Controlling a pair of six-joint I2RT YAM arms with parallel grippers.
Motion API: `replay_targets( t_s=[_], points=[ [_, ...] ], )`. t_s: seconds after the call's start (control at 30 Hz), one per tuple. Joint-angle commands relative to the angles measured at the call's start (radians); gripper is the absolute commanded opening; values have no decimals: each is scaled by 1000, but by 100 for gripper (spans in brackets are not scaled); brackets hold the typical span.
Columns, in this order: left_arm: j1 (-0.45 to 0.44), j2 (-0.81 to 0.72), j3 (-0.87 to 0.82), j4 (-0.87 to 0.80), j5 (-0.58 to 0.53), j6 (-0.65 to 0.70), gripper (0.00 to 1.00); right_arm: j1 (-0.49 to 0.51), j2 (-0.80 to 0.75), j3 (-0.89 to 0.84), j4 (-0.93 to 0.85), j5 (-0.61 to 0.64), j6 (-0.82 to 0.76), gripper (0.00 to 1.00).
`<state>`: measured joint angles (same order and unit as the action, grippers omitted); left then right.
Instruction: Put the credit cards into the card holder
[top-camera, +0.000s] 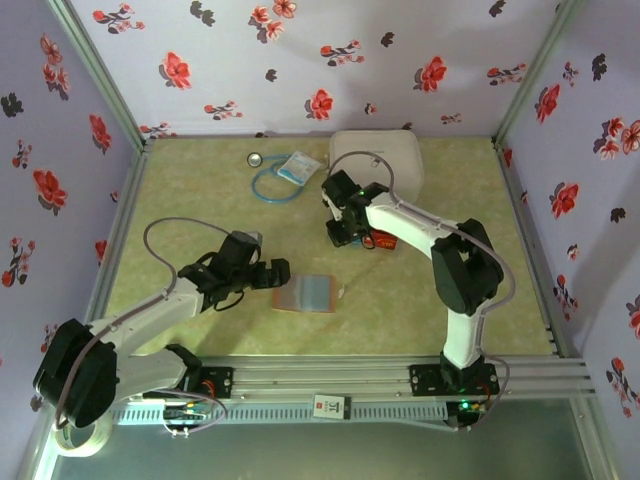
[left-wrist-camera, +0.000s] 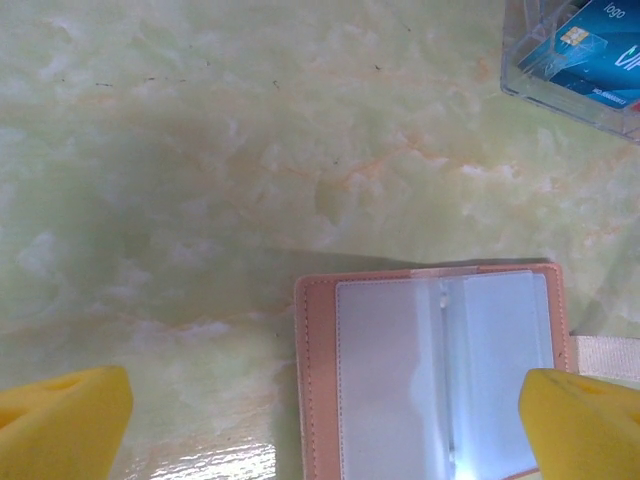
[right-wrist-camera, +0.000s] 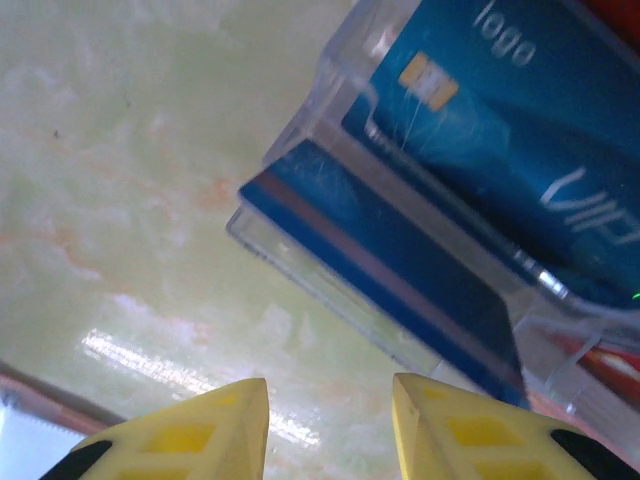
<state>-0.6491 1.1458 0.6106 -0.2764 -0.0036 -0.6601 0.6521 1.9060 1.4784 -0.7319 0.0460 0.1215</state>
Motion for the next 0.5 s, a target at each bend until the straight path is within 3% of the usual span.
replay_targets(
  t_s=[0.0,0.23,0.47],
  points=[
    [11,14,21,6,18,-13,100,-47,37,67,-34,5,-36,37],
    [14,17,18,10,28,-12,100,-118,87,148,-54,-32,-32,38],
    [17,11,21,6,27,-7,100,-118,7,98,-40,-69,-25,39]
  ],
)
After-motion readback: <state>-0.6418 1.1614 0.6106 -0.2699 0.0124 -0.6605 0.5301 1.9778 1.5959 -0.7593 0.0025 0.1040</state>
